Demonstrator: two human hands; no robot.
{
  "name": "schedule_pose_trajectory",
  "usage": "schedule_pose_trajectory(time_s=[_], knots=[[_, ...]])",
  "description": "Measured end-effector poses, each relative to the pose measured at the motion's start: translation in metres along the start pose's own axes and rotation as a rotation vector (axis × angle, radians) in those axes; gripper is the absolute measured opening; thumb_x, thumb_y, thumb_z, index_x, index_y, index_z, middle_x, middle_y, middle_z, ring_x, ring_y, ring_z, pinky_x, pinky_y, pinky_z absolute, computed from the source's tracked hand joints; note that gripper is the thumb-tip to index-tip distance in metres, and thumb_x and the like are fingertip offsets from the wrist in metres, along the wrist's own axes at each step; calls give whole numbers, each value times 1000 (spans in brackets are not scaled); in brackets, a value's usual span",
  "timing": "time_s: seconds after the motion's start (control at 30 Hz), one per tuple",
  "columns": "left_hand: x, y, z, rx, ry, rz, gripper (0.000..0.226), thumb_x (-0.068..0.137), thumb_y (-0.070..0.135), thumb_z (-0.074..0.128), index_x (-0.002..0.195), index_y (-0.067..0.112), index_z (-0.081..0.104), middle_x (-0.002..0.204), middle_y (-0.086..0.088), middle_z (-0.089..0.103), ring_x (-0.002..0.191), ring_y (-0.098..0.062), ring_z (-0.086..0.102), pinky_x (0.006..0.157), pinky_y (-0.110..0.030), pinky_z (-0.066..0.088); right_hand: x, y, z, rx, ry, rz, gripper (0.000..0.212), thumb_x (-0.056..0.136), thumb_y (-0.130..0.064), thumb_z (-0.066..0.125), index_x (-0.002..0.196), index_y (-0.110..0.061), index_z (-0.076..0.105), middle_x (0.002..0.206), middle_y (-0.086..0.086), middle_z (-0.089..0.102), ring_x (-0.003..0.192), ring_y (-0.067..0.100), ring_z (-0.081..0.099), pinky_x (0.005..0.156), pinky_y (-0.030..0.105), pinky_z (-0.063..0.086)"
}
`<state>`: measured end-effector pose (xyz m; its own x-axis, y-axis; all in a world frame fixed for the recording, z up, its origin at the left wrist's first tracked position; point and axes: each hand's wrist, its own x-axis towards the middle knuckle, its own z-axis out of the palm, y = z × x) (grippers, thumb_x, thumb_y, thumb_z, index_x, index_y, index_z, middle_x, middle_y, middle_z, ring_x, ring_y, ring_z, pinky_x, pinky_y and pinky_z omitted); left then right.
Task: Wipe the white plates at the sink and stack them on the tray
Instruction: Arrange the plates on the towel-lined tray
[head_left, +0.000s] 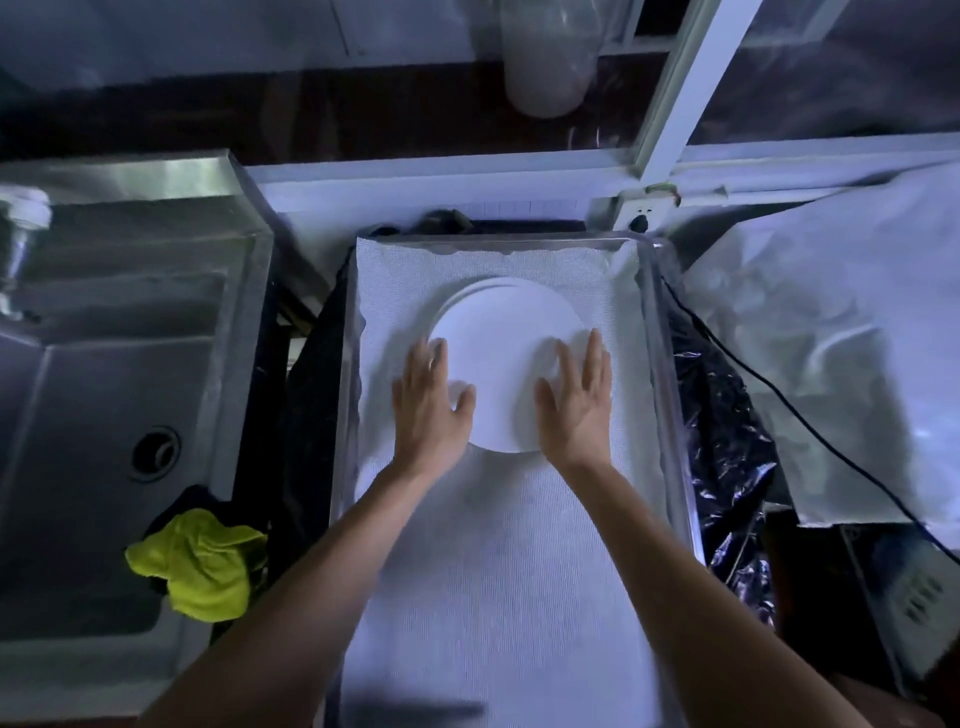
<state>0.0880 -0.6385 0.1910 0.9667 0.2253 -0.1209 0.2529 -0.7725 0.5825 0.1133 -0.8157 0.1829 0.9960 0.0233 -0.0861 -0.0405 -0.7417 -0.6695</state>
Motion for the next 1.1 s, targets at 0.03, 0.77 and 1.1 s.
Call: schedule_pose_trajectory(time_s=[0.03, 0.77, 1.1], knots=[[2, 0, 3, 22, -1, 6, 66, 101, 23, 54, 158, 5, 24, 169, -13, 10, 157, -25, 4, 123, -53, 10, 3, 1, 2, 0, 15, -3, 53, 102, -22, 52, 151, -9, 38, 167, 20, 5, 153, 41, 6, 125, 47, 11], [26, 17, 15, -449, 307, -62, 48, 81, -3, 64, 127, 12, 63, 139, -2, 57, 131, -19, 50, 108, -47, 41, 16, -4, 10, 429, 202, 146, 51, 87, -16, 61, 137, -19, 58, 161, 6, 31, 147, 22, 31, 120, 43, 31], [-13, 14, 6, -517, 287, -130, 53, 81, 0, 73, 133, 7, 63, 144, -6, 55, 136, -16, 48, 114, -40, 41, -34, -10, 1, 468, 185, 174, 53, 81, -24, 59, 134, -22, 63, 162, -1, 29, 148, 20, 30, 119, 47, 31]])
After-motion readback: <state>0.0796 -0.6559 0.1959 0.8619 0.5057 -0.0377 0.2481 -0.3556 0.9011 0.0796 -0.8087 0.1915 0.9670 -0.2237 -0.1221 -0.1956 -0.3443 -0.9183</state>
